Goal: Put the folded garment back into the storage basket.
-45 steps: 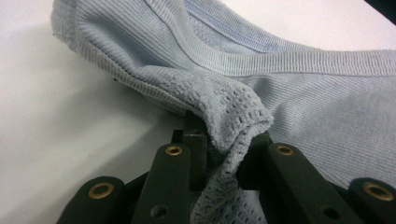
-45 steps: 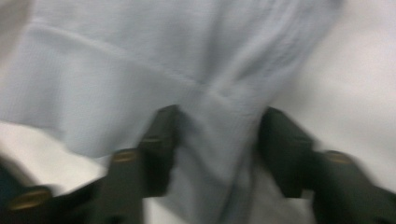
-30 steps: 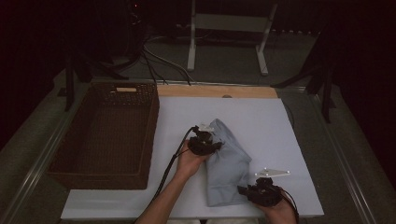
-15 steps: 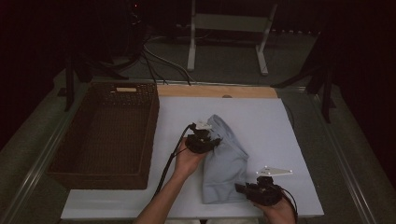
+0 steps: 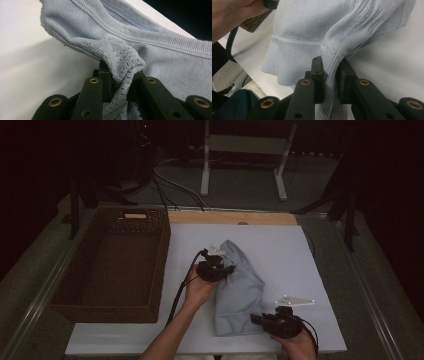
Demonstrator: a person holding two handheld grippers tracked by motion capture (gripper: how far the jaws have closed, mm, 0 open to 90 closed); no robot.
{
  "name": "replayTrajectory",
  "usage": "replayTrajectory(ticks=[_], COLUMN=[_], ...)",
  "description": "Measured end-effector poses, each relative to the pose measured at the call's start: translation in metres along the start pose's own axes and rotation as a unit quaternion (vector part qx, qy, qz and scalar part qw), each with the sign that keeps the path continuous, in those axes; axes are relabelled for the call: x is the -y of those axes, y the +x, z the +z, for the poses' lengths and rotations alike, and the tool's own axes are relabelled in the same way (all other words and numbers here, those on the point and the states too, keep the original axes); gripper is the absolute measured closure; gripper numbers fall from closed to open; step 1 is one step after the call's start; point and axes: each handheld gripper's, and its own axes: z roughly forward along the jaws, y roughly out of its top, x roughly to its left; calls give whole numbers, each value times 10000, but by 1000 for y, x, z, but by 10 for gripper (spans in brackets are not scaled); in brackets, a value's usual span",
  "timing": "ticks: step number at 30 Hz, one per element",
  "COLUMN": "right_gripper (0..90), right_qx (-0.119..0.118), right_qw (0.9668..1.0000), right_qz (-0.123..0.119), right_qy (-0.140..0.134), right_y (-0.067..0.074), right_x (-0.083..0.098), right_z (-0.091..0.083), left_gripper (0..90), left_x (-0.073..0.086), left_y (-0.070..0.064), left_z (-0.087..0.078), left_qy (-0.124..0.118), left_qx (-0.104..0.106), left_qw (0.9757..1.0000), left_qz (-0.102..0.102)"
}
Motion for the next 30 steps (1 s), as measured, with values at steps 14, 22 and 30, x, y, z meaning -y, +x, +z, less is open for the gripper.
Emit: replayTrajectory(ticks=[14,22,30], right_gripper=[782,782,782], right_qx=[-67,-193,-263], right_qw=[9999,9997,9995], right_qz=[-6,45,58], right_qy=[-85,-137,-161], right_y=[4,6,7], right_x=[-9,-16,-23], right_z=[-2,-1,0], left_gripper=[807,807,806], left_x=[-10,-15,-22], left_y=[3,5,8], left_z=[-9,-15,-21], left_qy=[9,-13,0], left_qx=[-33,-62,-91], left_qw=[10000,10000,9999], left_qz=[-43,-72,-96])
